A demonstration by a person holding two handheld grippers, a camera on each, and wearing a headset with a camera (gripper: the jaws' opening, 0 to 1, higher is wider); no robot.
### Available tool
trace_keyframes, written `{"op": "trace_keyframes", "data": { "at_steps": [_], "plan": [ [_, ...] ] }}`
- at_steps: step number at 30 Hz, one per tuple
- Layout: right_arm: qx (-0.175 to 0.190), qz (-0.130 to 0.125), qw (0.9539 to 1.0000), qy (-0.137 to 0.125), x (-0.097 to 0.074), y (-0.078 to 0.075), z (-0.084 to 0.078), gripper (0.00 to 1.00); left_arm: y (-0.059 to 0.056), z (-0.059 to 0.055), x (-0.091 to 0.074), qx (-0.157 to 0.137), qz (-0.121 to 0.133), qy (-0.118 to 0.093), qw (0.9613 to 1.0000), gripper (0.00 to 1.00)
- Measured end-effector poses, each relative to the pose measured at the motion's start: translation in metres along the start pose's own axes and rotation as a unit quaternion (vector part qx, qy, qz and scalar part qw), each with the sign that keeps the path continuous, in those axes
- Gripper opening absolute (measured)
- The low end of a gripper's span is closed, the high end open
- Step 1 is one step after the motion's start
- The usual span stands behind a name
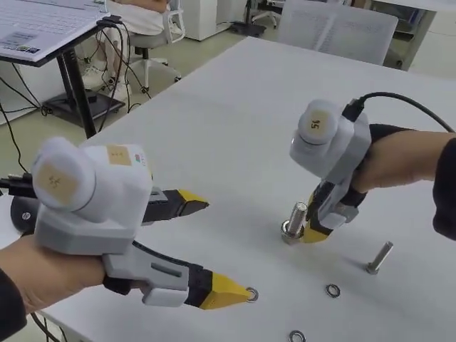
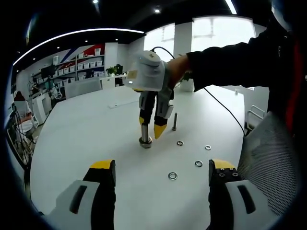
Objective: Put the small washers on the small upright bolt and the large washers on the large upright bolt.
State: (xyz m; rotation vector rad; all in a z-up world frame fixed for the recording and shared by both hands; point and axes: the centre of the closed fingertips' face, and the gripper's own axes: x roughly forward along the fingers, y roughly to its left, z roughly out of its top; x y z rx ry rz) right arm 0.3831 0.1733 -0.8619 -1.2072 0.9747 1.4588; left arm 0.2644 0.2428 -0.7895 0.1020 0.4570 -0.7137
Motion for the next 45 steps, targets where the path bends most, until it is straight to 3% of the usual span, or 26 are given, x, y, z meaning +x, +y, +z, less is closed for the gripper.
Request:
{"op": "trace_keyframes", "data": {
  "at_steps": [20, 26, 45],
  "plan": [
    [0.018, -0.006, 0.9998, 0.001, -0.011, 0.028, -0.026, 0.26, -0.004, -0.001, 0.002, 0.003, -0.005, 0.003, 1.0, 0.79],
    [0.019, -0.009, 0.9998, 0.001, -0.012, 0.03, -0.031, 0.26, -0.005, -0.001, 0.002, 0.005, -0.007, 0.004, 1.0, 0.79],
    [0.019, -0.009, 0.9998, 0.003, -0.009, 0.063, -0.043, 0.26, -0.011, 0.0, 0.004, 0.011, -0.018, 0.008, 0.9997, 0.79]
  ]
}}
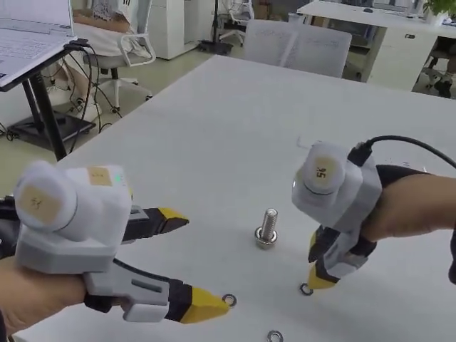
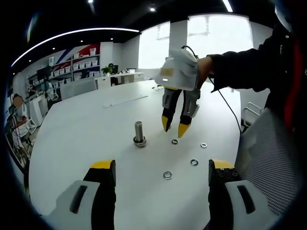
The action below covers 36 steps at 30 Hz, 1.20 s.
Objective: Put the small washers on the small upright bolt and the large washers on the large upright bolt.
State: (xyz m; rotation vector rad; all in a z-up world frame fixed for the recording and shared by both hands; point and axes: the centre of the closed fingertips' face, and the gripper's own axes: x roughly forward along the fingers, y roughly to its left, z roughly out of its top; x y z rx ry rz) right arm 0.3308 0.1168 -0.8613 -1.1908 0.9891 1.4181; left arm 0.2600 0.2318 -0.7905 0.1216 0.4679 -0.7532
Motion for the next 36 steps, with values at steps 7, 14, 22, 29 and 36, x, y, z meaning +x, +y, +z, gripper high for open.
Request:
{"op": "trace_keyframes", "data": {
  "at_steps": [7, 14, 22, 29, 36],
  "plan": [
    [-0.003, 0.003, 1.0, 0.004, 0.007, 0.009, -0.002, 0.25, -0.002, 0.001, 0.001, 0.003, -0.003, 0.0, 1.0, 0.79],
    [-0.001, 0.001, 1.0, 0.005, 0.014, 0.011, -0.005, 0.23, -0.002, 0.001, 0.001, 0.004, -0.004, 0.001, 1.0, 0.79],
    [-0.002, -0.001, 1.0, 0.003, 0.018, 0.011, -0.005, 0.2, -0.002, 0.0, 0.0, 0.003, -0.004, 0.001, 1.0, 0.79],
    [-0.004, -0.001, 1.0, 0.003, 0.019, 0.011, -0.005, 0.17, -0.001, 0.0, 0.0, 0.003, -0.003, 0.0, 1.0, 0.78],
    [0.001, 0.002, 1.0, 0.001, 0.02, 0.008, -0.005, 0.15, -0.001, 0.0, -0.001, 0.003, -0.002, 0.0, 1.0, 0.78]
  ]
}}
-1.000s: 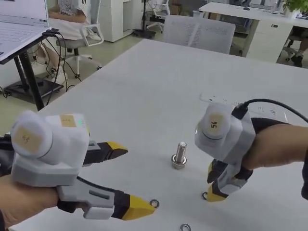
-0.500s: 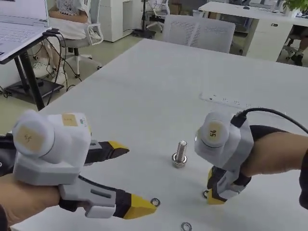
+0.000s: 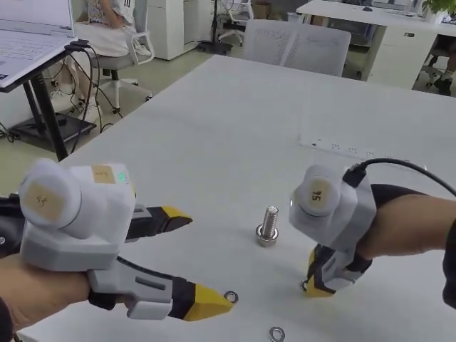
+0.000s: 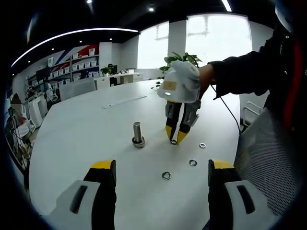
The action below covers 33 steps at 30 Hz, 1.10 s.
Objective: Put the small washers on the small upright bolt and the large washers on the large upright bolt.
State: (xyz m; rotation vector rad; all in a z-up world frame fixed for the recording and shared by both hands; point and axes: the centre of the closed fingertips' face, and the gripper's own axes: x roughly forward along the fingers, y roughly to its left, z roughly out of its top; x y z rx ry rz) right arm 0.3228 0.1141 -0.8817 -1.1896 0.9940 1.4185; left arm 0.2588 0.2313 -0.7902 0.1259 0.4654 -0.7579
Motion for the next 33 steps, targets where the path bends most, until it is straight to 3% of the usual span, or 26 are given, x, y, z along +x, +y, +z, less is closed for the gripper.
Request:
{"op": "trace_keyframes", "data": {
  "at_steps": [33],
  "plan": [
    [0.004, -0.004, 1.0, 0.0, -0.0049, 0.0011, 0.0, 0.14, -0.0006, -0.0013, 0.0003, 0.0, 0.0, 0.001, 1.0, 0.78]
  ]
}}
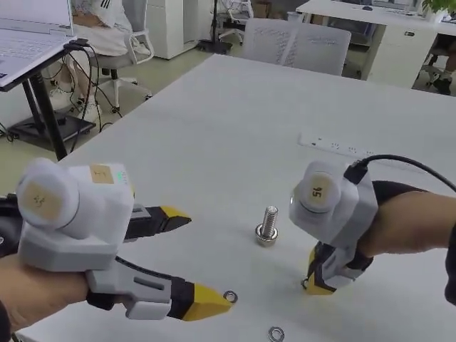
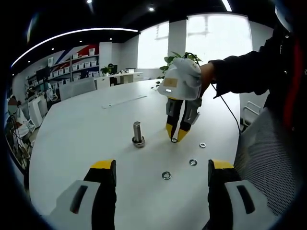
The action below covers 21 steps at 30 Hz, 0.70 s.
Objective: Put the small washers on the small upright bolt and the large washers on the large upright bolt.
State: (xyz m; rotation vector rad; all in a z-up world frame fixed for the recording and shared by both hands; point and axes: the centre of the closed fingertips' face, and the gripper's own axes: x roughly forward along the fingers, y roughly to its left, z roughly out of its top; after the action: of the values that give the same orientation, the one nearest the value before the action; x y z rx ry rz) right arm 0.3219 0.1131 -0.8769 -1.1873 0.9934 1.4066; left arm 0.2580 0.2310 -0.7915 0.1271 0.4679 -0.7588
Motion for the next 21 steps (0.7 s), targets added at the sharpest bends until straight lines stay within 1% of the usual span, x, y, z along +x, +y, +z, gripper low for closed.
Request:
{"op": "trace_keyframes", "data": {
  "at_steps": [6, 11, 16, 21],
  "plan": [
    [0.003, -0.003, 1.0, -0.005, -0.007, 0.001, 0.0, 0.14, -0.001, 0.0, 0.001, 0.002, -0.003, 0.002, 1.0, 0.78],
    [0.006, -0.004, 0.9999, -0.014, -0.016, 0.004, 0.002, 0.14, -0.003, 0.0, 0.002, 0.004, -0.007, 0.004, 1.0, 0.78],
    [0.005, -0.009, 0.9998, -0.017, -0.024, 0.005, 0.001, 0.14, -0.005, 0.001, 0.003, 0.006, -0.011, 0.005, 0.9999, 0.78],
    [0.009, -0.012, 0.9996, -0.026, -0.033, 0.006, 0.002, 0.14, -0.008, 0.001, 0.005, 0.011, -0.016, 0.008, 0.9998, 0.78]
  ]
}}
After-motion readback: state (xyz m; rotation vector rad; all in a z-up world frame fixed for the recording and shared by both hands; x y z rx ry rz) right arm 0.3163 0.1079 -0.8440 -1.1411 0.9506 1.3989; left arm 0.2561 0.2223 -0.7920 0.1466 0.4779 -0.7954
